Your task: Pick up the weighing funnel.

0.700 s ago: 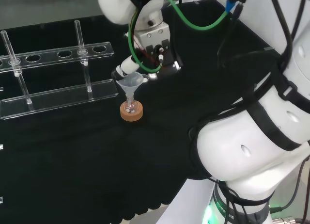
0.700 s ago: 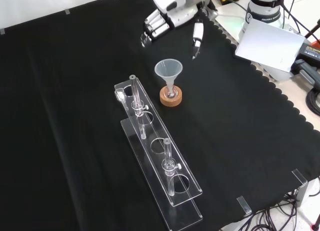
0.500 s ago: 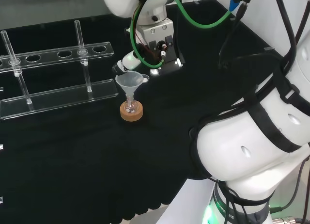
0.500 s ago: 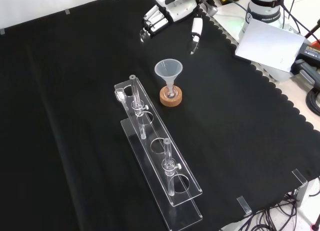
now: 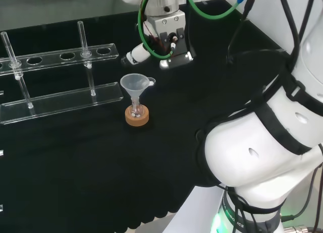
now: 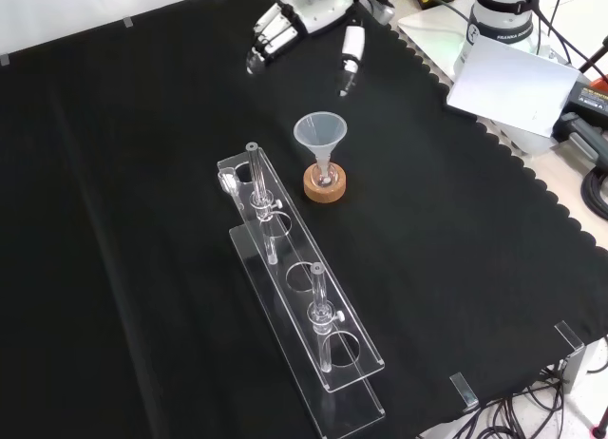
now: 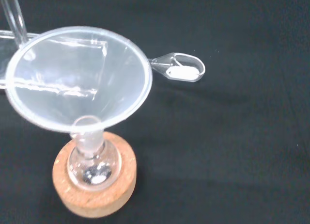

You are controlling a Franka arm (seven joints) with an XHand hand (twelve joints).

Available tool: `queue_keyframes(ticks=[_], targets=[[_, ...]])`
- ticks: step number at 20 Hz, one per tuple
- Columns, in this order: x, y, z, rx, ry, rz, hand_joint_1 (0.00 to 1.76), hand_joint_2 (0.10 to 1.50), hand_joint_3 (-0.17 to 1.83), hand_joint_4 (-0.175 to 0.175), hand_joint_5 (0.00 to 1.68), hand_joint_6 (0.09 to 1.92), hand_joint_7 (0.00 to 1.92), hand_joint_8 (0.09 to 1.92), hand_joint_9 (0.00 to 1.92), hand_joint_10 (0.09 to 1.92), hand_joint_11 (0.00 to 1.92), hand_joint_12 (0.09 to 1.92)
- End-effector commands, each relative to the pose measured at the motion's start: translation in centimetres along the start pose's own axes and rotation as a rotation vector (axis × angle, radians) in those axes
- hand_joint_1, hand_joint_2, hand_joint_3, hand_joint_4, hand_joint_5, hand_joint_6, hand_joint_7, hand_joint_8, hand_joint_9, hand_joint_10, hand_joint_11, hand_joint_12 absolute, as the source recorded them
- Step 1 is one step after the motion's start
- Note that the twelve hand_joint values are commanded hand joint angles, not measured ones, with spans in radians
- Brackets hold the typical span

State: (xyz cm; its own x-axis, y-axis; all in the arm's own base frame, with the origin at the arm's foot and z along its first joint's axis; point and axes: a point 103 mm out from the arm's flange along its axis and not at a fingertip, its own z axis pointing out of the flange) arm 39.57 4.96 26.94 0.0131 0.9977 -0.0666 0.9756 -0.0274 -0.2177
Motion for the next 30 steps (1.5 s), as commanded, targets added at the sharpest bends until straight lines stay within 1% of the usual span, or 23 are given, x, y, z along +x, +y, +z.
queue_keyframes(ticks=[1, 3, 7, 11, 13, 14, 15, 21, 25, 27, 30], targets=[[-2.6, 3.3, -0.4, -0.011, 0.035, 0.009, 0.45, 0.78, 0.13, -0.064, 0.24, 0.09, 0.23, 0.73, 0.53, 0.67, 0.36, 1.39], [-3.5, 4.6, -0.3, -0.016, 0.047, 0.011, 0.51, 0.81, 0.15, -0.062, 0.31, 0.09, 0.30, 0.74, 0.59, 0.64, 0.40, 1.37], [-5.0, 6.7, 0.0, -0.023, 0.040, 0.011, 0.61, 0.83, 0.19, -0.056, 0.43, 0.09, 0.41, 0.74, 0.70, 0.60, 0.47, 1.33], [-6.0, 8.3, 0.1, -0.028, 0.034, 0.012, 0.65, 0.84, 0.21, -0.055, 0.47, 0.09, 0.44, 0.74, 0.74, 0.58, 0.52, 1.31], [-6.2, 9.1, 0.4, -0.019, 0.028, 0.011, 0.66, 0.84, 0.22, -0.055, 0.48, 0.09, 0.45, 0.74, 0.76, 0.58, 0.53, 1.30], [-6.3, 9.5, 0.6, -0.001, 0.023, 0.012, 0.66, 0.84, 0.22, -0.055, 0.48, 0.09, 0.45, 0.74, 0.76, 0.57, 0.53, 1.30], [-6.2, 9.9, 0.9, 0.021, 0.004, 0.012, 0.67, 0.84, 0.22, -0.055, 0.48, 0.09, 0.45, 0.74, 0.76, 0.57, 0.54, 1.29], [-5.8, 11.9, 2.8, 0.056, -0.017, 0.007, 0.70, 0.83, 0.23, -0.051, 0.47, 0.09, 0.42, 0.73, 0.73, 0.56, 0.54, 1.29], [-5.6, 13.2, 4.2, 0.073, -0.017, 0.001, 0.72, 0.82, 0.23, -0.048, 0.47, 0.09, 0.41, 0.73, 0.72, 0.56, 0.54, 1.29], [-5.4, 13.7, 4.9, 0.087, -0.027, 0.008, 0.72, 0.82, 0.23, -0.047, 0.46, 0.09, 0.41, 0.73, 0.72, 0.56, 0.53, 1.29], [-5.2, 14.3, 5.9, 0.107, -0.019, 0.002, 0.72, 0.81, 0.23, -0.046, 0.46, 0.09, 0.40, 0.73, 0.71, 0.56, 0.53, 1.28]])
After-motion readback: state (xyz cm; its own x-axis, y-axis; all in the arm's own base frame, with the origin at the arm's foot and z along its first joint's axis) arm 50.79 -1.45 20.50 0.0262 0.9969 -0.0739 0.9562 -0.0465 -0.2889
